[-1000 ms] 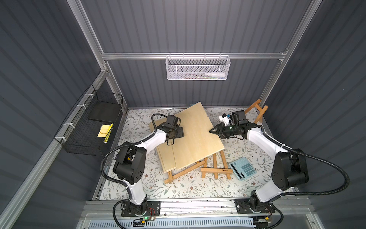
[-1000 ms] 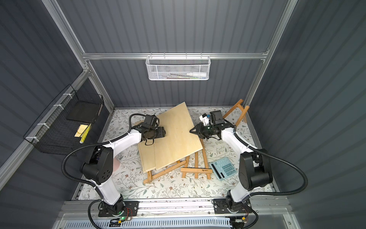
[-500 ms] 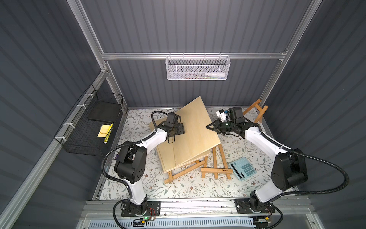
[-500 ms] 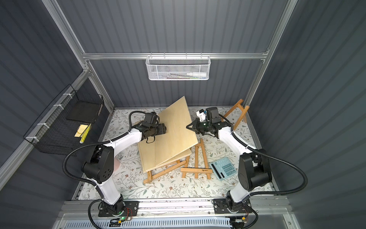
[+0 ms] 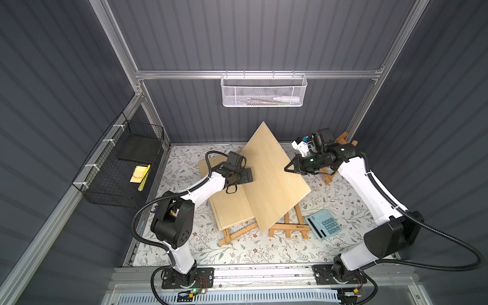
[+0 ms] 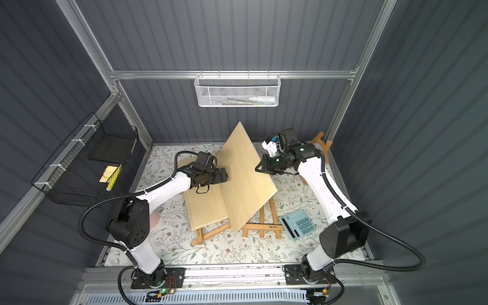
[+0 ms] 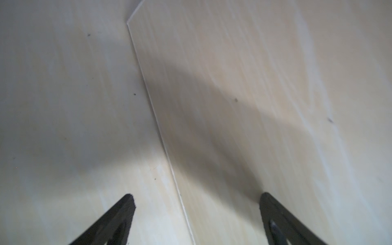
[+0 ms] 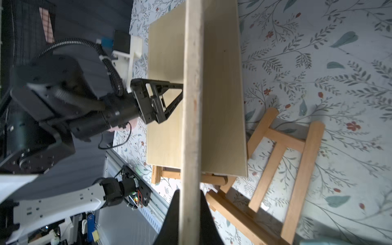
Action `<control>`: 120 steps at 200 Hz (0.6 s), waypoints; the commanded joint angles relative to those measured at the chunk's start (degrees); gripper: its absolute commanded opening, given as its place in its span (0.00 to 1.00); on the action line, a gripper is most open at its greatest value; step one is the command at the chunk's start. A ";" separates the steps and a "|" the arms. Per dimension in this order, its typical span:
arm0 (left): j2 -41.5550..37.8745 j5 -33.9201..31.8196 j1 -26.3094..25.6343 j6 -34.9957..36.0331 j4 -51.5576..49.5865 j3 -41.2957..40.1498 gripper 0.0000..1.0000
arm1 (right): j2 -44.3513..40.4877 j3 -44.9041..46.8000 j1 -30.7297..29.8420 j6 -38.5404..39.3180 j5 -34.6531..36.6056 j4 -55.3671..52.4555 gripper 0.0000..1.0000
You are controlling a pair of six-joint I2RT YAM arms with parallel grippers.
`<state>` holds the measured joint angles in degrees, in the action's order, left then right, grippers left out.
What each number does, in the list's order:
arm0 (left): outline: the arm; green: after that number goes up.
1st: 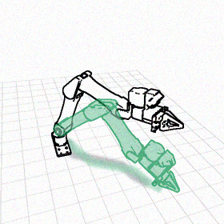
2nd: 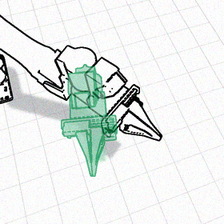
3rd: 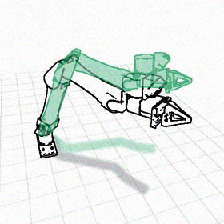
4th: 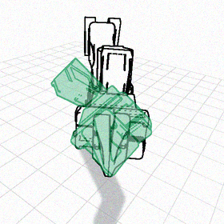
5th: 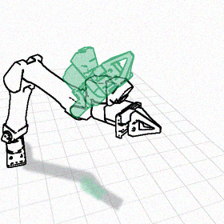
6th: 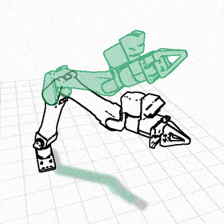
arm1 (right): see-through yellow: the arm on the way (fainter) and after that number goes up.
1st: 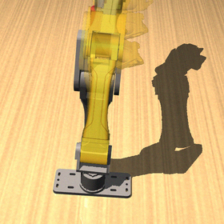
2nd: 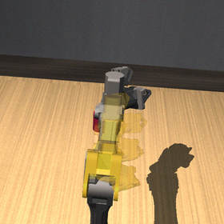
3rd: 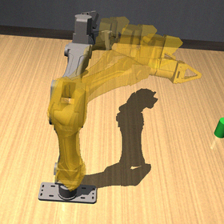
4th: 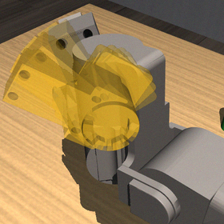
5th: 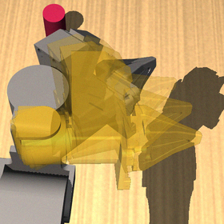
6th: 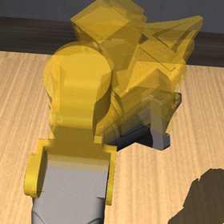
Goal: Assemble the easel
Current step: Pick up the drawing board.
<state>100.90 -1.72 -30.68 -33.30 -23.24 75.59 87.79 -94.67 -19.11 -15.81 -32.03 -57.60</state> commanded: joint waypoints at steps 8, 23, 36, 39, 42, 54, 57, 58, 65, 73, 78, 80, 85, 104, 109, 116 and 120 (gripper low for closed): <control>-1.35 -3.69 -0.33 -3.25 -4.26 2.49 0.94 | -7.45 -6.13 -2.51 14.53 -8.84 -3.59 0.00; -2.00 -6.11 -0.18 -4.05 -4.82 3.22 0.93 | -9.49 -7.60 -2.59 16.84 -7.35 -4.02 0.00; -2.53 -8.11 -0.07 -4.88 -5.49 3.58 0.93 | -11.65 -8.11 -2.51 19.00 -5.01 -3.89 0.00; -2.58 -8.53 -0.01 -5.09 -5.73 3.72 0.93 | -12.00 -8.37 -2.51 19.52 -4.33 -3.99 0.00; -2.63 -8.86 0.00 -5.25 -5.97 3.81 0.93 | -12.41 -8.54 -2.50 20.12 -3.48 -4.05 0.00; -2.98 -10.37 0.10 -5.75 -6.83 4.20 0.92 | -13.64 -9.74 -2.51 22.17 0.24 -4.64 0.00; -3.08 -10.75 0.13 -5.83 -7.05 4.19 0.92 | -13.81 -10.16 -2.51 22.80 1.22 -4.99 0.00; -3.12 -10.89 0.16 -5.86 -7.15 4.20 0.92 | -13.84 -10.30 -2.51 22.91 1.46 -5.07 0.00; -3.38 -11.57 0.22 -6.27 -7.38 3.91 0.91 | -14.14 -11.21 -2.51 24.10 4.12 -5.50 0.00; -3.58 -12.24 0.26 -6.73 -7.71 3.72 0.91 | -14.50 -11.97 -2.50 25.34 6.83 -5.67 0.00; -3.69 -12.60 0.31 -6.96 -7.79 3.56 0.91 | -14.78 -12.19 -2.36 25.93 8.50 -5.32 0.00; -3.76 -12.70 0.34 -7.07 -7.89 3.52 0.91 | -14.91 -12.20 -2.25 26.08 9.14 -5.08 0.00; -3.86 -12.97 0.40 -7.35 -8.07 3.40 0.91 | -14.90 -12.35 -1.97 26.60 10.37 -4.82 0.00; -4.33 -13.96 0.57 -8.22 -8.78 2.98 0.91 | -14.25 -14.10 0.50 27.88 12.74 -5.31 0.00; -4.46 -14.38 0.64 -8.43 -9.06 2.97 0.91 | -13.88 -14.83 1.28 28.09 13.18 -5.84 0.00; -4.72 -14.90 0.64 -8.67 -9.56 2.88 0.91 | -13.43 -15.48 2.61 28.58 13.31 -6.44 0.00; -4.89 -15.28 0.73 -8.78 -9.82 2.88 0.91 | -13.14 -16.03 3.27 29.09 13.31 -7.09 0.00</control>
<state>98.39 -13.65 -30.55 -39.94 -29.87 77.95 74.83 -105.78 -19.27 8.93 -20.27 -72.20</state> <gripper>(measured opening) 0.909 0.104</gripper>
